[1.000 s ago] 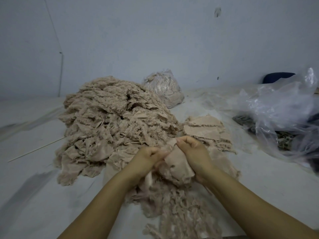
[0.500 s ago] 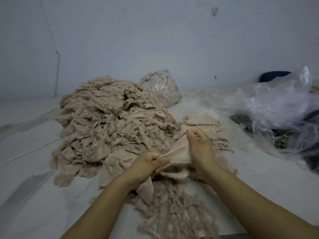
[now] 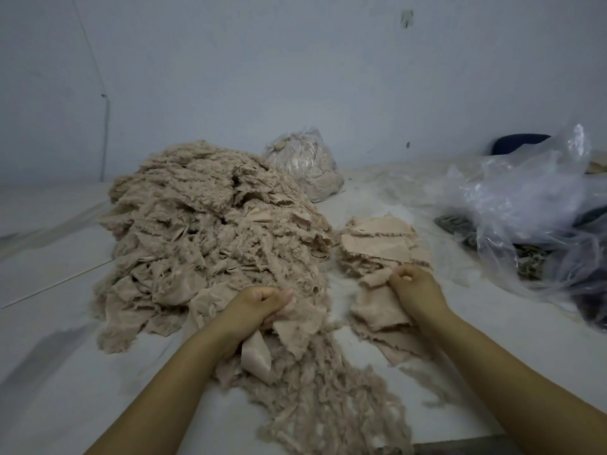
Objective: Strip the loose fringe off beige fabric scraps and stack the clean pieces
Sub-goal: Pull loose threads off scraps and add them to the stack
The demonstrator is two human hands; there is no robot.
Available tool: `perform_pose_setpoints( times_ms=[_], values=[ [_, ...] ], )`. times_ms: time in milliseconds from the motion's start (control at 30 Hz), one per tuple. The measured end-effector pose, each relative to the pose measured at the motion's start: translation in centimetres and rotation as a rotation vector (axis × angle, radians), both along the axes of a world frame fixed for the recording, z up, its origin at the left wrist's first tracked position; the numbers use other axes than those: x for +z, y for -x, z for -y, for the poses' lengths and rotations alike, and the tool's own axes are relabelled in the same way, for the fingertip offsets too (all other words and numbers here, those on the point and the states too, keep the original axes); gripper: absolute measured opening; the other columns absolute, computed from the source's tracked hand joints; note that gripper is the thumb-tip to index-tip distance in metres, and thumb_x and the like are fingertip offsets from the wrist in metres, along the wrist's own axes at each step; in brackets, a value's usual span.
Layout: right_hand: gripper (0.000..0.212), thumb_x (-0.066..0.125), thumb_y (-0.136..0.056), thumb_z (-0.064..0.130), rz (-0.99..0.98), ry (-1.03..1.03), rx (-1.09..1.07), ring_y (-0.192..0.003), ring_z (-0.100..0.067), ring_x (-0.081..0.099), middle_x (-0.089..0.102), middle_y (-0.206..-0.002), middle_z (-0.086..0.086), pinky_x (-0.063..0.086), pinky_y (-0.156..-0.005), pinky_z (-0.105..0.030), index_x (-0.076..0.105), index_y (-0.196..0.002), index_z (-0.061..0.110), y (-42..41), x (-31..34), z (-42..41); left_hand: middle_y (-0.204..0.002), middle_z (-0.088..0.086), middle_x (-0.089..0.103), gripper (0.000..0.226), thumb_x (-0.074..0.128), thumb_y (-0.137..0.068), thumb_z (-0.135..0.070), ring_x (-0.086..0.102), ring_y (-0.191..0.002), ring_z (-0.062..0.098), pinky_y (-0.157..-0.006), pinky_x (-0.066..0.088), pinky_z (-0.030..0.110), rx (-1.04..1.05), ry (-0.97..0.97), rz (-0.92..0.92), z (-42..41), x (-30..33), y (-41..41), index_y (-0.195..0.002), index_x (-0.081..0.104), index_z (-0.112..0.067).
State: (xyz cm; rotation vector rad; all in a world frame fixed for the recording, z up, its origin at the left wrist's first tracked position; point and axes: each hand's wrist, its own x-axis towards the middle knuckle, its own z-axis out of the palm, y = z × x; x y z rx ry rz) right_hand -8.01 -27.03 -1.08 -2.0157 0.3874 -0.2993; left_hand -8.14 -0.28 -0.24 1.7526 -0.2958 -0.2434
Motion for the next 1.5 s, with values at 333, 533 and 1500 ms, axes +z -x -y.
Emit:
perform_pose_setpoints(
  times_ms=[333, 533, 1500],
  values=[
    [0.045, 0.073, -0.078, 0.036, 0.153, 0.279, 0.77, -0.112, 0.002, 0.042, 0.046, -0.121, 0.017, 0.036, -0.091, -0.01, 0.049, -0.116, 0.041, 4.0, 0.1, -6.7, -0.049, 0.002, 0.047, 0.041, 0.065, -0.079, 0.008, 0.045, -0.043, 0.01, -0.042, 0.04, 0.019, 0.09, 0.214, 0.059, 1.4, 0.7, 0.2, -0.056, 0.041, -0.016],
    [0.035, 0.052, -0.077, -0.014, 0.47, 0.215, 0.609, -0.077, -0.009, 0.051, 0.054, -0.077, 0.008, 0.039, -0.071, -0.02, 0.052, -0.071, 0.02, 3.3, 0.3, -7.8, -0.054, 0.004, 0.051, 0.019, 0.05, -0.085, 0.008, 0.042, -0.042, 0.012, -0.041, 0.036, 0.022, 0.239, 0.09, 0.068, 1.2, 1.3, 0.2, -0.081, 0.049, -0.01],
    [0.011, 0.06, -0.093, 0.023, 0.157, -0.568, 0.416, -0.068, -0.013, 0.061, 0.067, -0.079, -0.004, 0.049, -0.061, -0.025, 0.062, -0.087, 0.015, 2.0, 1.1, -11.0, -0.066, 0.006, 0.068, 0.018, 0.073, -0.076, -0.022, 0.062, -0.054, 0.011, -0.046, 0.047, 0.019, 0.103, 0.262, -0.095, 2.3, 1.2, 1.1, -0.08, 0.071, -0.004]
  ],
)
